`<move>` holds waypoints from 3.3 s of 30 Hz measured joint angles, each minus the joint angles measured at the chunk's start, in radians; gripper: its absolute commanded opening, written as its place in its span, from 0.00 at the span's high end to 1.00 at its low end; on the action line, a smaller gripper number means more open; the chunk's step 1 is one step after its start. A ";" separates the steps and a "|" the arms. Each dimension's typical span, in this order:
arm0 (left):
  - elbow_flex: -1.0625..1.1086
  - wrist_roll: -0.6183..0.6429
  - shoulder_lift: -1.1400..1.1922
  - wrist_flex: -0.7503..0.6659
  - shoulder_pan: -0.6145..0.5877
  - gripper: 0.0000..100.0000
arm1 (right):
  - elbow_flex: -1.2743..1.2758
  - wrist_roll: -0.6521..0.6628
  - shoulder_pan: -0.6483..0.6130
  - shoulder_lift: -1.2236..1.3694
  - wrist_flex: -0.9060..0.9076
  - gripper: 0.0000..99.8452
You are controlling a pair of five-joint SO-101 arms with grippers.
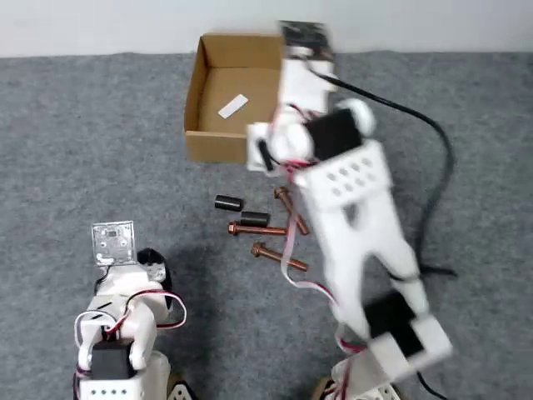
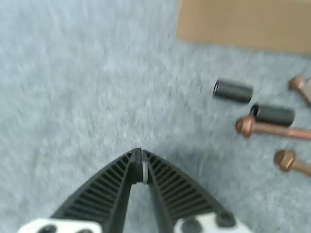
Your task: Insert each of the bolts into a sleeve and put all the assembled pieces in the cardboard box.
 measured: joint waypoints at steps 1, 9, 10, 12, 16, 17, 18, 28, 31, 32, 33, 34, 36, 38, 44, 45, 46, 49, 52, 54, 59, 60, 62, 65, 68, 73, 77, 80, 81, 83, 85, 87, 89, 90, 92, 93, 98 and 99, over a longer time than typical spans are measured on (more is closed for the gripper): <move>-0.029 -0.006 0.000 0.000 0.002 0.99 | 0.061 -0.005 0.020 -0.054 0.000 0.99; -0.341 -0.031 0.155 0.103 0.117 0.99 | 0.497 -0.003 0.181 -0.494 0.002 0.99; -0.393 -0.011 0.212 0.114 0.127 0.99 | 0.549 -0.002 0.207 -0.545 0.002 0.99; -0.511 0.044 0.347 0.129 0.160 0.99 | 0.652 -0.002 0.273 -0.635 0.002 0.99; -0.769 0.192 0.680 0.210 0.275 0.99 | 0.853 0.031 0.381 -0.807 -0.015 0.99; -0.839 0.236 0.769 0.236 0.307 0.99 | 0.899 0.037 0.411 -0.853 -0.029 0.99; -0.905 0.279 0.853 0.262 0.331 0.99 | 0.947 0.049 0.443 -0.896 -0.038 0.99; -1.346 0.557 1.488 0.336 0.456 0.99 | 1.257 0.173 0.640 -1.315 -0.057 0.99; -1.422 0.612 1.629 0.336 0.476 0.99 | 1.320 0.183 0.671 -1.401 -0.063 0.99; -1.448 0.628 1.672 0.336 0.482 0.99 | 1.333 0.183 0.675 -1.424 -0.068 0.99; -1.478 0.638 1.718 0.336 0.489 0.99 | 1.341 0.183 0.675 -1.442 -0.069 0.99; -1.508 0.644 1.760 0.336 0.494 0.99 | 1.349 0.183 0.675 -1.458 -0.069 0.99; -1.567 0.652 1.837 0.336 0.505 0.99 | 1.369 0.183 0.678 -1.488 -0.069 0.99; -1.631 0.652 1.916 0.336 0.511 0.99 | 1.381 0.183 0.681 -1.513 -0.069 0.99; -1.855 0.654 2.140 0.336 0.516 0.97 | 1.421 0.183 0.681 -1.576 -0.086 0.99; -1.893 0.654 2.177 0.338 0.516 0.94 | 1.427 0.183 0.681 -1.587 -0.086 0.99; -1.927 0.654 2.216 0.342 0.516 0.91 | 1.428 0.183 0.681 -1.596 -0.086 0.99; -2.027 0.654 2.317 0.367 0.516 0.84 | 1.428 0.183 0.681 -1.619 -0.086 0.99; -2.122 0.654 2.407 0.404 0.522 0.84 | 1.428 0.183 0.681 -1.623 -0.086 0.99; -2.182 0.654 2.463 0.428 0.531 0.85 | 1.428 0.183 0.681 -1.623 -0.086 0.99; -2.315 0.654 2.596 0.476 0.548 0.85 | 1.428 0.183 0.681 -1.623 -0.086 0.99; -2.338 0.654 2.621 0.477 0.548 0.85 | 1.428 0.183 0.681 -1.623 -0.086 0.99; -2.384 0.654 2.670 0.477 0.545 0.85 | 1.428 0.183 0.681 -1.623 -0.086 0.99; -2.449 0.654 2.742 0.480 0.545 0.85 | 1.428 0.183 0.681 -1.623 -0.086 0.99; -2.509 0.654 2.817 0.483 0.545 0.85 | 1.428 0.183 0.681 -1.623 -0.086 0.99; -2.607 0.654 2.924 0.483 0.545 0.93 | 1.428 0.183 0.681 -1.623 -0.086 0.99; -2.681 0.657 2.974 0.476 0.552 0.99 | 1.428 0.183 0.681 -1.623 -0.086 0.99; -2.723 0.654 2.989 0.505 0.552 1.00 | 1.428 0.183 0.681 -1.623 -0.086 0.99; -2.739 0.654 2.990 0.522 0.552 1.00 | 1.428 0.183 0.681 -1.623 -0.086 0.99; -2.783 0.658 2.997 0.562 0.551 1.00 | 1.428 0.183 0.681 -1.623 -0.086 0.99; -2.842 0.654 3.001 0.580 0.549 1.00 | 1.428 0.183 0.681 -1.623 -0.086 0.99; -2.897 0.646 3.001 0.582 0.548 1.00 | 1.428 0.183 0.681 -1.623 -0.086 0.99; -2.928 0.624 2.992 0.585 0.548 1.00 | 1.428 0.183 0.681 -1.623 -0.086 0.99; -2.931 0.612 2.981 0.585 0.548 1.00 | 1.428 0.183 0.681 -1.623 -0.086 0.99; -2.931 0.583 2.937 0.589 0.548 1.00 | 1.428 0.183 0.681 -1.623 -0.086 0.99; -2.931 0.566 2.905 0.589 0.548 1.00 | 1.428 0.183 0.681 -1.623 -0.086 0.99; -2.932 0.528 2.711 0.592 0.548 1.00 | 1.428 0.218 0.681 -1.623 -0.086 0.99; -2.932 0.528 2.667 0.594 0.548 1.00 | 1.428 0.222 0.681 -1.623 -0.086 0.99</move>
